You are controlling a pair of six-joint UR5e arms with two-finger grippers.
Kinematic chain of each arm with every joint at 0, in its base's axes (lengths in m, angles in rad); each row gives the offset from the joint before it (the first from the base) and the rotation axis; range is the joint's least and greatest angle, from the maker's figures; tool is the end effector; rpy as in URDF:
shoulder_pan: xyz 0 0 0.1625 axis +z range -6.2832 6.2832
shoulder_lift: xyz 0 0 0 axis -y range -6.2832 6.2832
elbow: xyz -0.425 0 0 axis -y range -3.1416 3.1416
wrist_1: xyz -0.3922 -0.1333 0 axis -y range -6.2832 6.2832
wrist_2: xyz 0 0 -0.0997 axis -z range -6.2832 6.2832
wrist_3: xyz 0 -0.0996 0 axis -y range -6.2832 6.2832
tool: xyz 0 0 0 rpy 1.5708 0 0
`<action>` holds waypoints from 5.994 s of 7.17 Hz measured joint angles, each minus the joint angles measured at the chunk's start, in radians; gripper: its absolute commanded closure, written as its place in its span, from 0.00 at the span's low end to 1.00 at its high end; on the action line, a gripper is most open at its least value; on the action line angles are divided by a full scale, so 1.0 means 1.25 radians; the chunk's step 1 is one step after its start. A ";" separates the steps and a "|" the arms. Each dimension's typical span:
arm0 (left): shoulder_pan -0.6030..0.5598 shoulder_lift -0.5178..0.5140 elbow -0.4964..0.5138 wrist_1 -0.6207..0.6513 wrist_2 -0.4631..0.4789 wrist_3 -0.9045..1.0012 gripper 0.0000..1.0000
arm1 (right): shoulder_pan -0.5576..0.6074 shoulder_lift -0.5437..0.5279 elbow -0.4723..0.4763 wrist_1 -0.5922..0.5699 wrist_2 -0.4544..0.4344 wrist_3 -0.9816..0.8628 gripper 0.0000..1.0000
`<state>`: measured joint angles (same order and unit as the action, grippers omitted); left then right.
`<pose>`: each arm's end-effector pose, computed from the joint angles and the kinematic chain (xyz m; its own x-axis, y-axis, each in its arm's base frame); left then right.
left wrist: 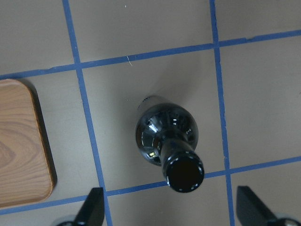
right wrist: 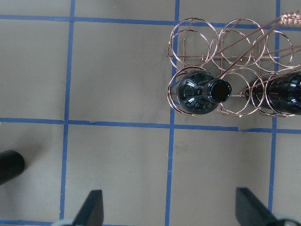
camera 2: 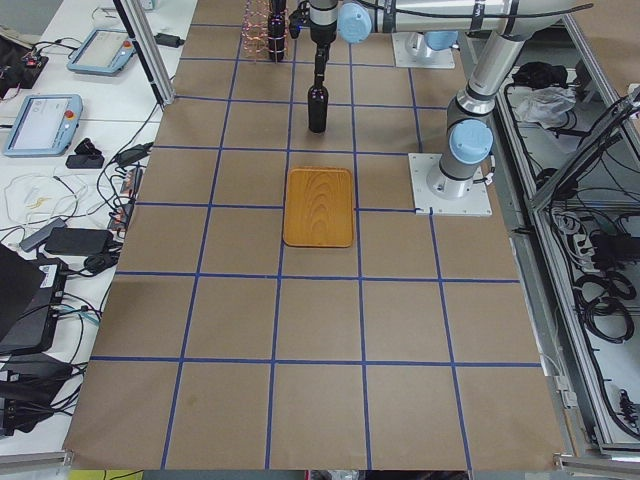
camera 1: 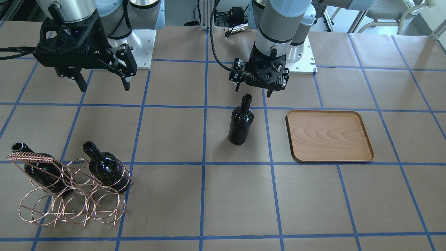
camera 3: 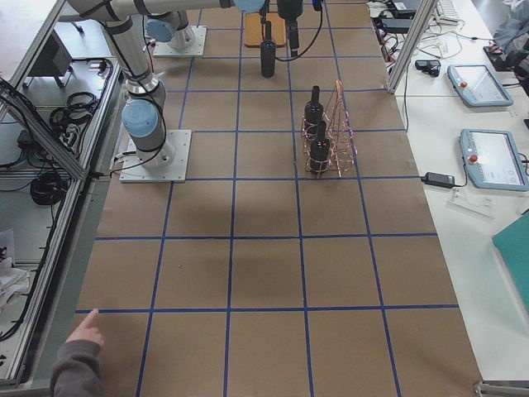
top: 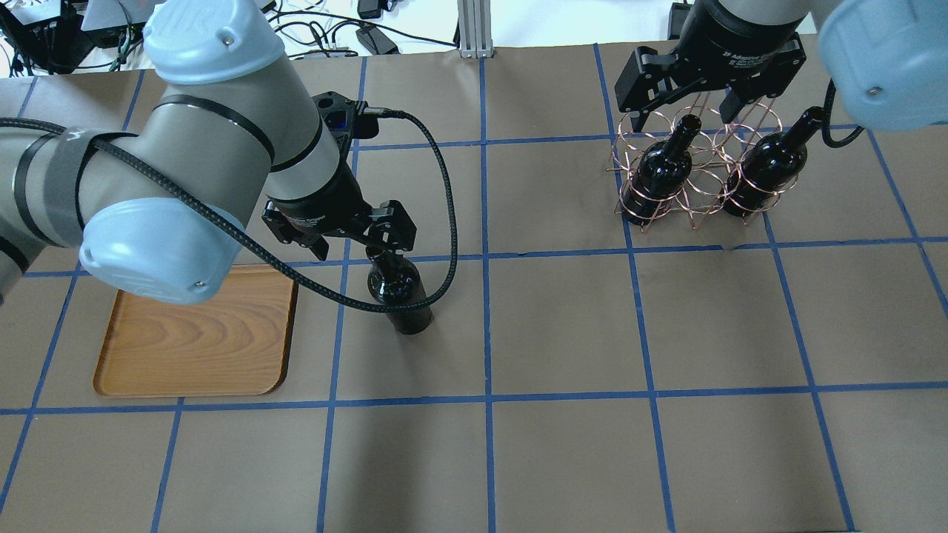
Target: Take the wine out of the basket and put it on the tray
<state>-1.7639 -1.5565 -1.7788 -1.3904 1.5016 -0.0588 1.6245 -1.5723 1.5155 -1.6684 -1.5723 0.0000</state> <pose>-0.2292 -0.4414 0.4113 -0.9888 0.1325 0.0682 0.1340 0.9908 0.0173 0.1601 -0.4969 0.5267 -0.9986 -0.0534 0.0015 -0.0530 0.9867 -0.1538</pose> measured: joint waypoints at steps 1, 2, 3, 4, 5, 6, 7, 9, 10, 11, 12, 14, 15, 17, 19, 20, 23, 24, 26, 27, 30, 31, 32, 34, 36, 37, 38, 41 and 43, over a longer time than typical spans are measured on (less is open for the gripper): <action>-0.007 -0.011 0.000 0.009 -0.001 -0.011 0.00 | 0.000 0.000 0.000 0.000 0.000 0.000 0.00; -0.020 -0.021 0.000 0.018 0.001 -0.020 0.00 | 0.001 0.000 0.000 0.000 0.000 0.000 0.00; -0.032 -0.030 0.000 0.026 0.003 -0.029 0.02 | 0.001 0.000 0.000 0.000 0.000 0.000 0.00; -0.037 -0.034 -0.001 0.030 0.005 -0.030 0.07 | 0.001 0.000 0.000 0.000 0.000 0.001 0.00; -0.038 -0.038 0.000 0.031 0.005 -0.028 0.12 | 0.001 0.000 0.000 0.000 0.000 0.000 0.00; -0.038 -0.042 -0.001 0.031 0.006 -0.027 0.18 | 0.001 0.000 0.000 0.000 0.000 0.000 0.00; -0.039 -0.045 -0.001 0.031 0.006 -0.025 0.21 | 0.001 0.000 0.000 0.000 0.000 0.001 0.00; -0.039 -0.050 -0.002 0.030 0.008 -0.022 0.24 | 0.001 0.000 0.001 0.000 0.000 0.001 0.00; -0.038 -0.052 -0.004 0.027 0.009 -0.020 0.24 | 0.001 0.000 0.001 0.000 0.000 0.001 0.00; -0.038 -0.053 -0.007 0.024 0.010 -0.020 0.25 | 0.001 0.000 0.001 0.000 0.000 0.001 0.00; -0.038 -0.053 -0.008 0.022 0.010 -0.019 0.38 | 0.001 0.000 0.001 -0.001 0.000 0.001 0.00; -0.037 -0.053 -0.008 0.016 0.011 -0.020 0.50 | 0.001 0.000 0.001 -0.002 0.000 0.001 0.00; -0.037 -0.053 -0.008 0.008 0.011 -0.020 0.50 | 0.001 0.000 0.001 -0.002 0.000 0.001 0.00; -0.036 -0.053 -0.006 -0.006 0.012 -0.020 1.00 | 0.001 0.000 0.001 -0.002 0.000 0.001 0.00; -0.033 -0.053 0.001 -0.008 0.011 -0.019 1.00 | 0.001 0.000 0.002 -0.001 0.000 0.001 0.00; -0.032 -0.053 0.005 -0.007 0.011 -0.019 1.00 | 0.003 0.000 0.003 0.001 0.000 0.002 0.00; -0.028 -0.047 0.016 -0.012 0.019 -0.023 0.00 | 0.075 0.008 0.005 0.007 0.002 0.161 0.00; -0.027 -0.045 0.015 -0.018 0.021 -0.028 0.00 | 0.106 0.019 0.003 -0.002 -0.003 0.193 0.00; -0.028 -0.037 0.016 -0.032 0.021 -0.032 0.00 | 0.075 0.071 -0.081 0.011 -0.011 0.168 0.00; -0.028 -0.029 0.020 -0.040 0.021 -0.033 0.00 | 0.053 0.109 -0.145 0.047 -0.009 0.153 0.00; -0.025 -0.007 0.068 -0.072 0.024 -0.029 0.00 | 0.035 0.060 -0.084 0.073 -0.018 0.080 0.00; -0.016 -0.005 0.095 -0.075 0.041 -0.016 0.00 | 0.033 0.019 -0.024 0.054 -0.018 0.072 0.00; -0.002 -0.007 0.115 -0.076 0.060 -0.003 0.03 | 0.031 0.006 -0.006 0.038 -0.019 0.069 0.00; 0.008 -0.028 0.127 -0.061 0.049 -0.014 0.02 | 0.030 0.068 -0.105 0.069 -0.025 0.068 0.00; 0.006 -0.043 0.115 -0.050 0.029 -0.037 0.02 | 0.028 0.145 -0.230 0.134 -0.029 0.067 0.00; 0.004 -0.051 0.094 -0.035 0.028 -0.039 0.02 | 0.028 0.156 -0.246 0.149 -0.029 0.067 0.00; 0.003 -0.059 0.075 -0.013 0.027 -0.038 0.03 | 0.028 0.151 -0.234 0.157 -0.030 0.067 0.00; -0.010 -0.092 0.056 0.005 0.025 -0.042 0.08 | 0.030 0.058 -0.100 0.132 -0.033 0.069 0.00; -0.028 -0.100 0.055 0.004 0.025 -0.041 0.17 | 0.031 0.018 -0.041 0.098 -0.033 0.067 0.00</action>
<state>-1.7991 -1.6813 -1.7101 -1.3860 1.5328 -0.1097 1.6628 -1.5494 1.4639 -1.5454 -1.6130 0.0835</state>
